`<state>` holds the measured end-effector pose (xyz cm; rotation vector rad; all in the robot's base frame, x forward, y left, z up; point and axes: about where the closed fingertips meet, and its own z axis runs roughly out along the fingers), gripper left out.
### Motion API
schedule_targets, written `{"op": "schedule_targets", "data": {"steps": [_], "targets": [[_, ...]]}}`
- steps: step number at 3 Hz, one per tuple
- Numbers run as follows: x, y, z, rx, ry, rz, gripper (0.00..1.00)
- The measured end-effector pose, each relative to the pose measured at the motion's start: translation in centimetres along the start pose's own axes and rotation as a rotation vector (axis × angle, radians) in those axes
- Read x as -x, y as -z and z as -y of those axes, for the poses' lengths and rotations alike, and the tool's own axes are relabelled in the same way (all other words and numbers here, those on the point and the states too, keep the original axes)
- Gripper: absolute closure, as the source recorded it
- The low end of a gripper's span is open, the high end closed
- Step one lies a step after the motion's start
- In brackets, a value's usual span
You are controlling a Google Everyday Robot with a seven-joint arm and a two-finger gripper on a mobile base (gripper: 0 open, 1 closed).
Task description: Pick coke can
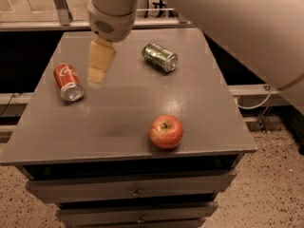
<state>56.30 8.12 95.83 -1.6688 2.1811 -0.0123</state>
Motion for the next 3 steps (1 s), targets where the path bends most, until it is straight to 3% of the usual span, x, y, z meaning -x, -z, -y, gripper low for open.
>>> {"op": "schedule_targets", "data": {"steps": [1,3], "targets": [[4.3,-2.0,-0.4,0.057,-0.077,0.035,0.0],[9.5,-6.5,-0.5,0.075,-0.259,0.074,0.0]]}}
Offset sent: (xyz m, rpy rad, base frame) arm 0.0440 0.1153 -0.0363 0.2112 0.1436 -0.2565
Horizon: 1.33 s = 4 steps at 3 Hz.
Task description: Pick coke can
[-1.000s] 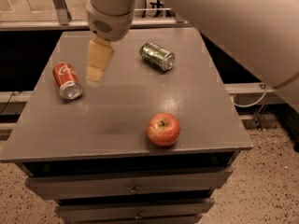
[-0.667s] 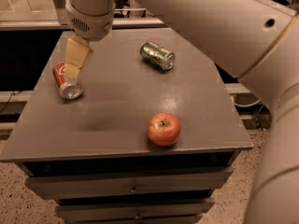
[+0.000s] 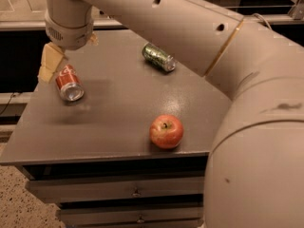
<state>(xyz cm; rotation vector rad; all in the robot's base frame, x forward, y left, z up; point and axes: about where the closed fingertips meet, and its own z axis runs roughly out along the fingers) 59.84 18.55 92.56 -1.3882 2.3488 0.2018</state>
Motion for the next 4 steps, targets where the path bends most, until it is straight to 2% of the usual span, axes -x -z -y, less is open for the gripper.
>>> {"op": "schedule_targets", "data": {"steps": [2,4], "targets": [[3.1,-4.5,-2.2,0.008,-0.112,-0.026,0.0],[3.0,-8.4,-2.7,0.001,-0.166,-0.072,0.03]]}}
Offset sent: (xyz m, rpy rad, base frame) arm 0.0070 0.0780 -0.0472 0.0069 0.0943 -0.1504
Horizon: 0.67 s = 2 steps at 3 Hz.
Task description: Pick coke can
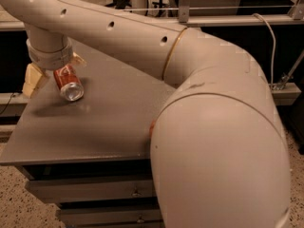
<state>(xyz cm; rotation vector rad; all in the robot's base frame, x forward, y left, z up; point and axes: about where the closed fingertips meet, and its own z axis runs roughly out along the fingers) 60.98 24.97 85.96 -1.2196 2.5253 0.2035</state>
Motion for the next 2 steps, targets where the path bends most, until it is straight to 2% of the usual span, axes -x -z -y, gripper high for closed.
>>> {"op": "schedule_targets", "data": {"steps": [1,2], "targets": [[0.0,-0.9,0.1,0.001,-0.017,0.004,0.27],[0.4,-0.2,1.2,-0.02,-0.02,0.034,0.56]]}}
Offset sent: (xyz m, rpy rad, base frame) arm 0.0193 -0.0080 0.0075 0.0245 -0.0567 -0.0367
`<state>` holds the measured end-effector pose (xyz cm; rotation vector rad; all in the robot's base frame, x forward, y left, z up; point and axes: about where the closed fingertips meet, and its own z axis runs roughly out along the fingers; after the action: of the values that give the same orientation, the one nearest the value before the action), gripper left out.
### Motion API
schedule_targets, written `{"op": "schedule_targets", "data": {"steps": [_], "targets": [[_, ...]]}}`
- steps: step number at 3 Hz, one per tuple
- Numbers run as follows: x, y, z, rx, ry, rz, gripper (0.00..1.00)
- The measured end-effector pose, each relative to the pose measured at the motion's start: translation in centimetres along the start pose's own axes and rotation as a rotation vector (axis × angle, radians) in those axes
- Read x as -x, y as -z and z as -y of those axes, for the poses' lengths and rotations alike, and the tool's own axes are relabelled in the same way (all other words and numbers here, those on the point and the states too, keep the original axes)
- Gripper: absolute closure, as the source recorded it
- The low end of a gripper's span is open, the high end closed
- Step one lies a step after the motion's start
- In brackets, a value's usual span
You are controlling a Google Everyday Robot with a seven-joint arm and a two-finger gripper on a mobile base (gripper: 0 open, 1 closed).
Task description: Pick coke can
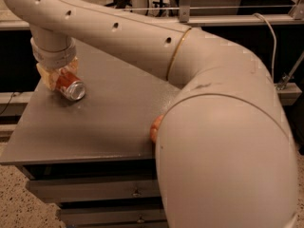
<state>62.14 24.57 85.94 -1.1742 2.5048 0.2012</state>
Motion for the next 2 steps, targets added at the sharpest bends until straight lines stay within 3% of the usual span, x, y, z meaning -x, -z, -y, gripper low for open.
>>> {"op": "schedule_targets", "data": {"steps": [1,2], "targets": [[0.4,1.2,0.9,-0.015,0.0,0.039,0.8],[1.8,6.6,3.6,-0.037,0.026,0.179,1.0]]}}
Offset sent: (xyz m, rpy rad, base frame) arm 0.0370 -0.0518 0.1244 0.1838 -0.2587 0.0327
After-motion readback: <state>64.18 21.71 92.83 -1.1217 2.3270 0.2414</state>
